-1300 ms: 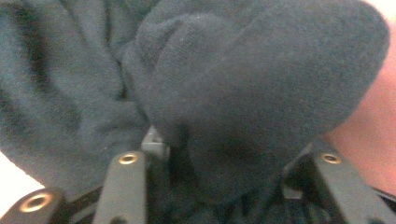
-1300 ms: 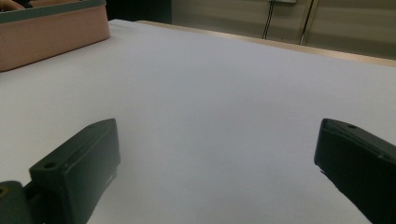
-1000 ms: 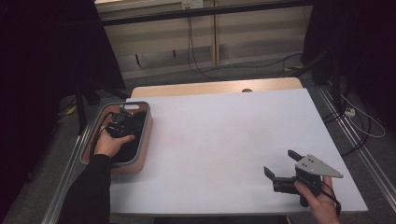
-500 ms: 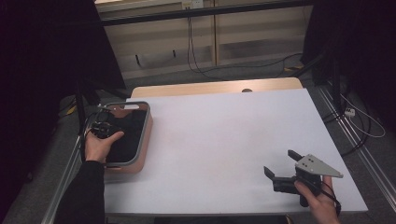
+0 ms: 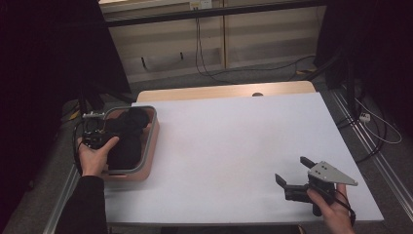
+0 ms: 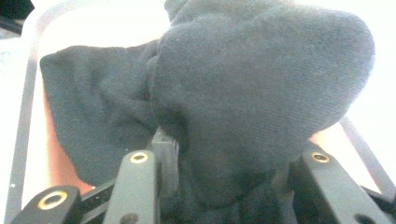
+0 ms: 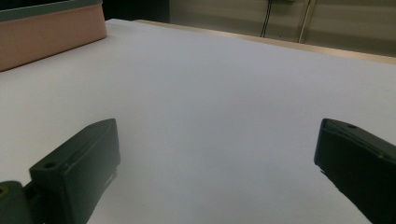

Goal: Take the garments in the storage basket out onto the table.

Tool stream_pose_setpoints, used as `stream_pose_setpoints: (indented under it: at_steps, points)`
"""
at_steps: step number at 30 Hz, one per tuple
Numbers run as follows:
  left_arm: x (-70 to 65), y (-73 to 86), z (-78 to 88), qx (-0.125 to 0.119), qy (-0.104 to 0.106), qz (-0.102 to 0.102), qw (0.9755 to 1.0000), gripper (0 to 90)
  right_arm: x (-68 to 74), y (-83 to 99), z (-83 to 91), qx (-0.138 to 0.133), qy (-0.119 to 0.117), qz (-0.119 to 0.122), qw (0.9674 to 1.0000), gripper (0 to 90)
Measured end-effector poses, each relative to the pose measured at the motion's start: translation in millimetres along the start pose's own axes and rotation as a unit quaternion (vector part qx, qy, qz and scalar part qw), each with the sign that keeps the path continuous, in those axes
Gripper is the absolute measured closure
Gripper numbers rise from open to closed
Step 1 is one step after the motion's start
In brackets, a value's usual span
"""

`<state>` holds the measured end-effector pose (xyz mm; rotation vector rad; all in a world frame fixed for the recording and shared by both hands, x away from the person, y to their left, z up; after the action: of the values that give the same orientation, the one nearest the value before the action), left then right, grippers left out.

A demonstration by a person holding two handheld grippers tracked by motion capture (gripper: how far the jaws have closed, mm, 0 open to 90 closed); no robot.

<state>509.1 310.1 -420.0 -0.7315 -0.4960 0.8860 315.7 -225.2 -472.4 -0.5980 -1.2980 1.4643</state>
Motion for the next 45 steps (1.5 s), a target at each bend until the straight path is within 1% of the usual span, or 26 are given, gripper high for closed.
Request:
stream_pose_setpoints:
  at_steps: [4,5,7,9,11,12,14,17,19,20,22,25,26,27,31,32,33,34,36,37,38,39,41,42,43,45]
  points:
    - [0.8,-0.1,3.4,-0.021,-0.007,-0.002,0.9998,57.1,-0.1,-0.1,0.3,0.000,0.000,0.001,1.0000,0.0]
    - [0.8,-0.1,3.4,-0.021,-0.007,-0.002,0.9998,57.1,-0.1,-0.2,0.5,-0.001,0.000,0.002,1.0000,0.0]
    - [0.2,-1.4,5.8,-0.040,-0.010,-0.005,0.9991,57.1,0.2,-0.3,0.6,-0.001,-0.001,0.000,1.0000,0.0]
    - [0.0,-1.8,6.2,-0.044,-0.010,-0.002,0.9990,57.1,0.6,-0.2,0.6,-0.001,-0.002,0.001,1.0000,0.0]
    - [-0.6,-4.1,9.1,-0.060,-0.015,0.002,0.9981,57.1,1.1,-0.4,1.2,-0.001,-0.003,0.000,1.0000,0.0]
    - [-0.6,-4.1,9.1,-0.060,-0.015,0.002,0.9981,57.1,1.0,-0.5,1.3,-0.001,-0.003,0.002,1.0000,0.0]
    - [-1.6,-5.9,11.4,-0.071,-0.015,0.003,0.9974,57.0,1.1,-0.5,1.3,-0.002,-0.004,0.003,1.0000,0.0]
    - [-2.4,-8.0,13.8,-0.085,-0.023,0.002,0.9961,56.9,1.2,-0.6,1.2,-0.002,-0.004,0.001,1.0000,0.0]
    - [-1.4,-9.3,16.0,-0.096,-0.028,0.007,0.9950,56.9,1.1,-0.6,1.3,-0.002,-0.004,0.000,1.0000,0.0]
    - [-0.6,-10.9,18.9,-0.108,-0.034,0.008,0.9935,56.9,0.9,-0.5,1.2,-0.002,-0.003,0.001,1.0000,0.0]
    - [-0.3,-12.5,22.1,-0.119,-0.040,0.009,0.9921,56.9,1.4,-0.6,1.3,-0.002,-0.005,0.001,1.0000,0.0]
    - [-1.2,-16.7,27.9,-0.143,-0.045,0.011,0.9887,56.9,1.6,-0.6,1.5,-0.002,-0.004,0.000,1.0000,0.0]
    - [-1.2,-16.7,27.9,-0.143,-0.045,0.011,0.9887,56.9,1.7,-0.6,1.7,-0.002,-0.004,0.000,1.0000,0.0]
    - [-1.5,-17.7,29.6,-0.148,-0.046,0.009,0.9879,56.9,1.8,-0.6,1.8,-0.002,-0.004,0.000,1.0000,0.0]
    - [-4.8,-23.4,35.5,-0.172,-0.052,0.006,0.9837,56.9,1.9,-0.7,1.8,-0.003,-0.004,0.002,1.0000,0.0]
    - [-4.8,-23.4,35.5,-0.172,-0.052,0.006,0.9837,56.9,2.0,-0.6,1.7,-0.002,-0.004,0.000,1.0000,0.0]
    - [-6.0,-25.6,37.7,-0.182,-0.055,0.005,0.9819,57.0,1.9,-0.6,1.8,-0.003,-0.004,-0.001,1.0000,0.0]
    - [-6.0,-25.6,37.7,-0.182,-0.055,0.005,0.9819,56.9,1.8,-0.6,2.0,-0.002,-0.004,-0.001,1.0000,0.0]
    - [-7.3,-28.8,40.6,-0.200,-0.058,0.008,0.9781,57.0,1.8,-0.6,1.7,-0.002,-0.005,-0.002,1.0000,0.0]
    - [-7.3,-28.8,40.6,-0.200,-0.058,0.008,0.9781,56.9,1.9,-0.6,1.7,-0.002,-0.005,-0.001,1.0000,0.0]
    - [-8.0,-30.6,43.8,-0.209,-0.060,0.007,0.9762,56.9,2.0,-0.8,1.9,-0.003,-0.005,0.001,1.0000,0.0]
    - [-7.9,-31.3,45.4,-0.212,-0.062,0.006,0.9753,56.9,2.2,-0.9,2.0,-0.004,-0.006,0.001,1.0000,0.0]
    - [-8.0,-31.8,46.6,-0.215,-0.064,0.006,0.9746,56.9,2.0,-0.8,2.0,-0.003,-0.005,0.001,1.0000,0.0]
    - [-8.4,-34.1,50.7,-0.227,-0.069,0.008,0.9714,56.9,2.1,-0.7,2.1,-0.002,-0.005,-0.001,1.0000,0.0]
    - [-8.4,-34.1,50.7,-0.227,-0.069,0.008,0.9714,56.9,2.1,-0.7,2.1,-0.003,-0.005,-0.001,1.0000,0.0]
    - [-8.6,-35.9,56.6,-0.238,-0.076,0.003,0.9683,56.9,2.0,-0.9,2.1,-0.003,-0.005,0.000,1.0000,0.0]
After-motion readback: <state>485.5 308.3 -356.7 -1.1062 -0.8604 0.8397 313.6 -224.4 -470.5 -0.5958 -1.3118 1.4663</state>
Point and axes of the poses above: each handheld gripper's, and its own axes: z roughly backward along the jaws, y roughly out of its underside, x roughly to its left, the point moved 7 cm from there along -z, roughly forward along the jaws, and after that the axes turned 15 degrees about -z, right-handed, at the moved point
